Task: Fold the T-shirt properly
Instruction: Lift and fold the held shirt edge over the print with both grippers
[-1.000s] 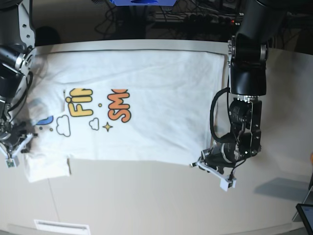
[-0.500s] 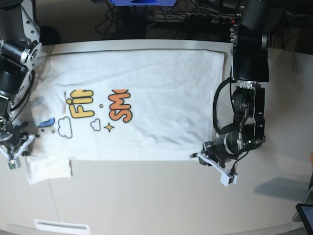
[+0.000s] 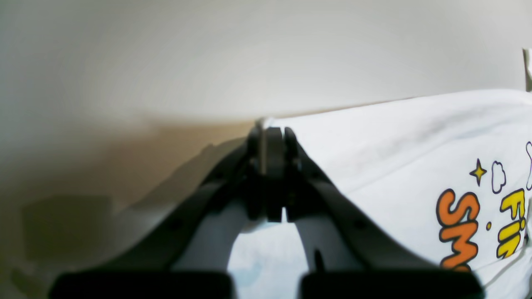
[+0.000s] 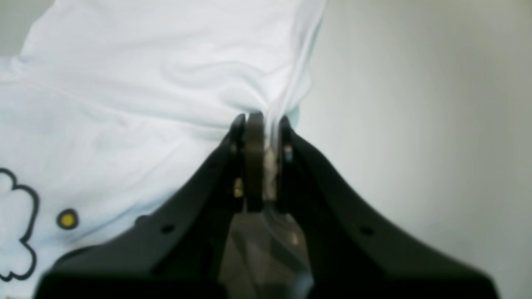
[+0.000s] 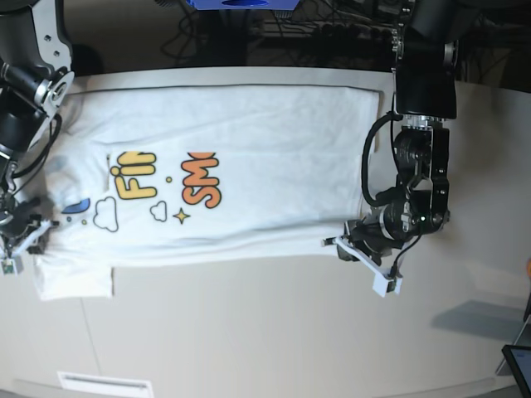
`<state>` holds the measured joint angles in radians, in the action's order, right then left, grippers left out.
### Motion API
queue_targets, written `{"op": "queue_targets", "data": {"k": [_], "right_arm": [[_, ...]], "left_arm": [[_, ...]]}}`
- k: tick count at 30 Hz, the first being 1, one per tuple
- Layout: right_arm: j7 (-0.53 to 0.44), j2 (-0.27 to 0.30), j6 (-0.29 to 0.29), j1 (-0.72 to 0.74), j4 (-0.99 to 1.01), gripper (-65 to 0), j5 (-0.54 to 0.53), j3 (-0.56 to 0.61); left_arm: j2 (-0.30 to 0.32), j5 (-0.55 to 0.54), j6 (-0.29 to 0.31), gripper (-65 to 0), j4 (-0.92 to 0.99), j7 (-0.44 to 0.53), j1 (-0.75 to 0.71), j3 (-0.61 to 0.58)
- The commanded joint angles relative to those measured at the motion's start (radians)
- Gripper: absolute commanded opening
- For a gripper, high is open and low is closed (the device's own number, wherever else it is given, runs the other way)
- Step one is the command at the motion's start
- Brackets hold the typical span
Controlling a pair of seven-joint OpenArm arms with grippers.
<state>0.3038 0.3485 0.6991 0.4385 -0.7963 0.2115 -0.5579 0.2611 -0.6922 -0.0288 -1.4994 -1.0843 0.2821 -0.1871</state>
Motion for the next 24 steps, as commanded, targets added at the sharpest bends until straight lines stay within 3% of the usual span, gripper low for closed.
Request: {"op": "queue_targets", "data": {"k": [1,12,18,24], "right_arm": [[-0.027,0.021,-0.001,0.029,-0.024,-65.0,-0.013,-0.024],[-0.027,0.021,-0.001,0.029,-0.024,-65.0,-0.014,-0.067],[-0.027,0.027,-0.001,-0.016,-0.056,-65.0,-0.133,-0.067],[0.038,0.019,-0.001,-0.057,-0.165,-65.0,-0.146,-0.066]], "left_arm": [[0.017,-0.010,0.002,-65.0,-0.042,0.011,0.019,0.004],[0.036,-0.010,0.002,-65.0,-0.102,-0.027,-0.033,0.005],[0.054,-0.010,0.002,-65.0,-0.165,-0.029,-0.079,0.005],[0.068,-0.010,0.002,-65.0,-0.206,-0.029,-0.113,0.007]]}}
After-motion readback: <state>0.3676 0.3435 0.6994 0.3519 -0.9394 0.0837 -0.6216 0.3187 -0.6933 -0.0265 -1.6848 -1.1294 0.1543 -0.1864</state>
